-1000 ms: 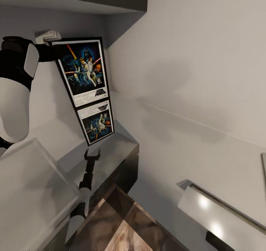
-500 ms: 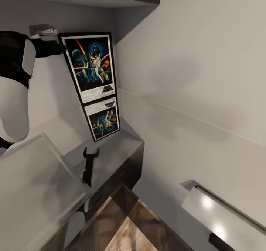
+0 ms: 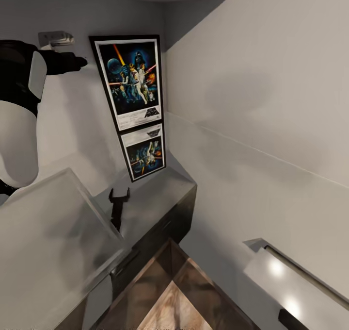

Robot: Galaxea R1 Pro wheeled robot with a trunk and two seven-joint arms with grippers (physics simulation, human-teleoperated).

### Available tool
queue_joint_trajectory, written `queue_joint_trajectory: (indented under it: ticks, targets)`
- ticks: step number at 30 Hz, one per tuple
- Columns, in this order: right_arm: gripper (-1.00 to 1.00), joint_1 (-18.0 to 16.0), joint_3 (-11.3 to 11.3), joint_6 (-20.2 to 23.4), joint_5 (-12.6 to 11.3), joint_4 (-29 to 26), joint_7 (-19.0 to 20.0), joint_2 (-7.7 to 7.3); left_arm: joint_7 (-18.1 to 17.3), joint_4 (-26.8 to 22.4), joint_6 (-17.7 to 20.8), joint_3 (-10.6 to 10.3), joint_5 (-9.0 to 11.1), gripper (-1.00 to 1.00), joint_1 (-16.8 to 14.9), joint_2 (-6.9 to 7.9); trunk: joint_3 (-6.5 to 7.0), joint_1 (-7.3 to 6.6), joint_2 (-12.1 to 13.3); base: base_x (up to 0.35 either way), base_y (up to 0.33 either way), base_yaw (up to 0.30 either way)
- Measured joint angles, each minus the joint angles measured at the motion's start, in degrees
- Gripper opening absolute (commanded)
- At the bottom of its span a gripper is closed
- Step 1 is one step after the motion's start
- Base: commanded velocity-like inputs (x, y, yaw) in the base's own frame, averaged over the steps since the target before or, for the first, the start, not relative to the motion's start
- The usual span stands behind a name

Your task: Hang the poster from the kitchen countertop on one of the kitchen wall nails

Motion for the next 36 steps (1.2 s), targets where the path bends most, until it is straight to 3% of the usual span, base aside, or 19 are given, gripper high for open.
queue_joint_trajectory:
  ticks: [11, 36]
  targets:
    - [1.00, 0.00, 0.00, 0.01, 0.00, 0.00, 0.00, 0.00, -2.46, 0.12, 0.01, 0.10, 0.14, 1.00, -0.03, -0.41, -0.99, 0.00, 0.00, 0.000, 0.000, 0.022]
    - [1.00, 0.00, 0.00, 0.01, 0.02, -0.01, 0.00, 0.00, -2.79, -0.05, -0.01, 0.09, 0.13, 1.00, -0.01, -0.39, -2.46, 0.00, 0.00, 0.000, 0.000, -0.098]
